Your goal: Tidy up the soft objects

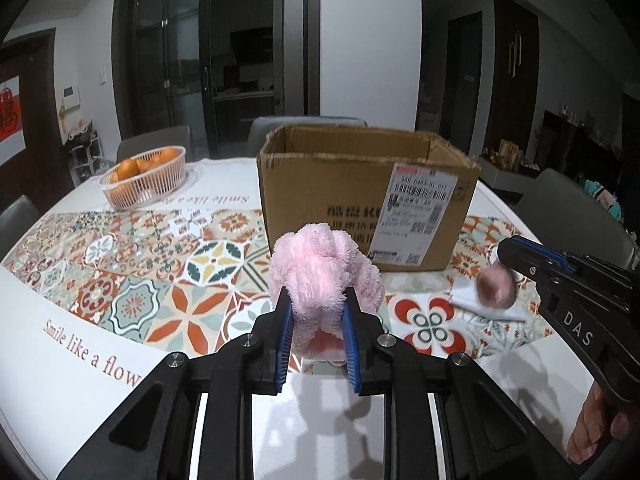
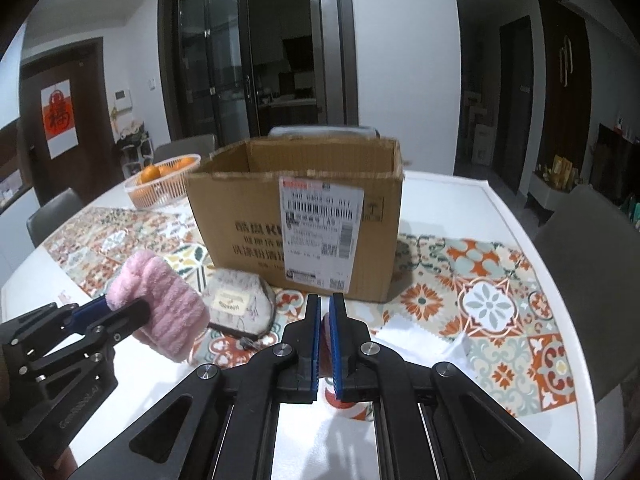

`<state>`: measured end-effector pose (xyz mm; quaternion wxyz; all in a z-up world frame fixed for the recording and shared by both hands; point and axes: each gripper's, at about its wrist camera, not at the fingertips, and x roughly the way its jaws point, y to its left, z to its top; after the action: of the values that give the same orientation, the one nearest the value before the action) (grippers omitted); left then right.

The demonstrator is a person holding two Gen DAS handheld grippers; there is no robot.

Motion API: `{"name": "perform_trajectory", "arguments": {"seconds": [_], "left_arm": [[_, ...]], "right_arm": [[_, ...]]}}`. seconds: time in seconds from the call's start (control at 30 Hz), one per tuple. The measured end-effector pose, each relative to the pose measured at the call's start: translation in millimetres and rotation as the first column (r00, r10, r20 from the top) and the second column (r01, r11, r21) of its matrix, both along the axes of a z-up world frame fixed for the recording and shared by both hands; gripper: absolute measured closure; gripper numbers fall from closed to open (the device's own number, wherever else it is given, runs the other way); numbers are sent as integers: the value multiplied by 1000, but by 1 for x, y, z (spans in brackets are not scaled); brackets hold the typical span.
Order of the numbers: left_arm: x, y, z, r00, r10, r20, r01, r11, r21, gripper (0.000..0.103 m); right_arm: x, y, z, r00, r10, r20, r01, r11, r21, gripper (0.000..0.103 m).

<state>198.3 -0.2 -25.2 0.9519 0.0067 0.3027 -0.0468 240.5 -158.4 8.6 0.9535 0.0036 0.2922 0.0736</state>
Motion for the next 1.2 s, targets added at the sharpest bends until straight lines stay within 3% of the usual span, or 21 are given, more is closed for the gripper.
{"name": "perform_trajectory", "arguments": {"seconds": [0.33,0.5,0.63,0.73,0.87,1.2], "left_arm": [[-3,-2,28,997,-1,78,1,1000,3,80],[-10,-5,25,998,-12,68,11,1000,12,80],[-17,-7,20,998,-21,53,20,1000,11,80],[-22,-10,16,999,-26,40,26,1000,8,80],[-29,-13,8,999,-33,24,32,999,24,80],[-41,-19,-9,998,-54,-35,55,998,32,80]], "right_arm": [[-7,2,26,998,7,70,-8,1000,11,97],[-10,0,18,999,12,36,-13,1000,21,95],[-13,-1,8,1000,15,-6,-15,1000,20,75],[-18,-1,2,1000,16,-24,-16,1000,9,69],[-25,-5,-7,999,7,-54,-7,1000,5,52],[-34,-5,-39,985,18,-169,-19,1000,0,49]]}}
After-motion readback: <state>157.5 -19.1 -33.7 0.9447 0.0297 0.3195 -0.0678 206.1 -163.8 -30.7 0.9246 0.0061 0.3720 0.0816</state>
